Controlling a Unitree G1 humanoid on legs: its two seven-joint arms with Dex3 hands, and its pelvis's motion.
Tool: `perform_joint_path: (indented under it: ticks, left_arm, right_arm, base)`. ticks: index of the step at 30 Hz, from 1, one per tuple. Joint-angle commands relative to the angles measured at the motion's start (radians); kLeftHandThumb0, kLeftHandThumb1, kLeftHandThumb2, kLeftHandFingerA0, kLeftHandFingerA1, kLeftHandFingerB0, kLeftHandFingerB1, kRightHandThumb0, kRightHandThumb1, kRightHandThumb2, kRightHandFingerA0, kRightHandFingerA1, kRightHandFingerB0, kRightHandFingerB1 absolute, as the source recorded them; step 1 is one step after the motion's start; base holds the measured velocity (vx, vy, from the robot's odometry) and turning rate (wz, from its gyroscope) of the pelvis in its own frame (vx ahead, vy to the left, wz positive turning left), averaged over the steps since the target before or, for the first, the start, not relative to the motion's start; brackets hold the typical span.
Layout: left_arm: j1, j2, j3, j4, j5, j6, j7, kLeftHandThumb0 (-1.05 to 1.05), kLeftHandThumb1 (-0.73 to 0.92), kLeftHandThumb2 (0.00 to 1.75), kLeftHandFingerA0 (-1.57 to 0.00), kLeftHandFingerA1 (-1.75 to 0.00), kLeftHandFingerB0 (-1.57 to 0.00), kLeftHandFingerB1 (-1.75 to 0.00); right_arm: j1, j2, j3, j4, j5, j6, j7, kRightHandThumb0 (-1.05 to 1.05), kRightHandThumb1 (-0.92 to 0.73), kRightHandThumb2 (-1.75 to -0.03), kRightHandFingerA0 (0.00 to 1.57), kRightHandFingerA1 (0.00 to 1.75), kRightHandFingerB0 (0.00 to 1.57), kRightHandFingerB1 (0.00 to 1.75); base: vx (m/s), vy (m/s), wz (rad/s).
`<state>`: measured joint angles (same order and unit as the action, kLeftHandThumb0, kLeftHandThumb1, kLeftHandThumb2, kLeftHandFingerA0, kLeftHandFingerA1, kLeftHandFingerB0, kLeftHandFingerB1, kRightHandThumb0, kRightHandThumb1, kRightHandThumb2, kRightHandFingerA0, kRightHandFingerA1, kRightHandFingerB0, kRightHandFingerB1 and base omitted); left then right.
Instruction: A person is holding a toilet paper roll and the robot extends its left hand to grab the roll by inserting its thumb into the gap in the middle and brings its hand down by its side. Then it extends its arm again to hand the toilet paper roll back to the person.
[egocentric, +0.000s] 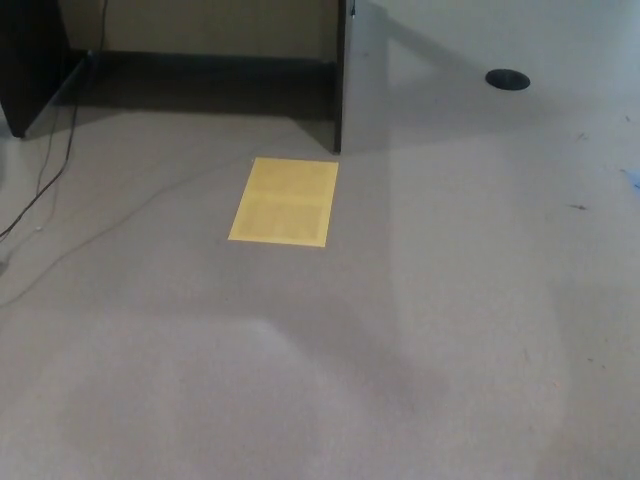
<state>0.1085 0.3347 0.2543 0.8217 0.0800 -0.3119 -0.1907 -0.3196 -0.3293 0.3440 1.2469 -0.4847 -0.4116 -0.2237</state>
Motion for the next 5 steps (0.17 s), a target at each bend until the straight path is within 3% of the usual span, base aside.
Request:
perform_joint_path:
  ticks: [1,5]
  left_arm:
    - [-0.008,0.05,-0.028,0.056,0.059,-0.172,0.128,-0.42,0.39,0.63,-0.4,-0.44,-0.3,-0.38]
    - [-0.018,0.056,-0.041,0.084,0.053,-0.192,0.137,-0.41,0.39,0.63,-0.41,-0.44,-0.3,-0.38]
  right_arm:
    - [0.011,-0.008,-0.001,0.01,-0.005,0.016,-0.019,-0.4,-0.71,-0.62,0.66,0.51,0.53,0.42]
    - [0.009,-0.008,-0.001,0.013,-0.005,0.015,-0.017,-0.4,-0.71,-0.62,0.65,0.51,0.53,0.43]
  base:
    - [0.0,0.0,0.0]
    - [0.0,0.0,0.0]
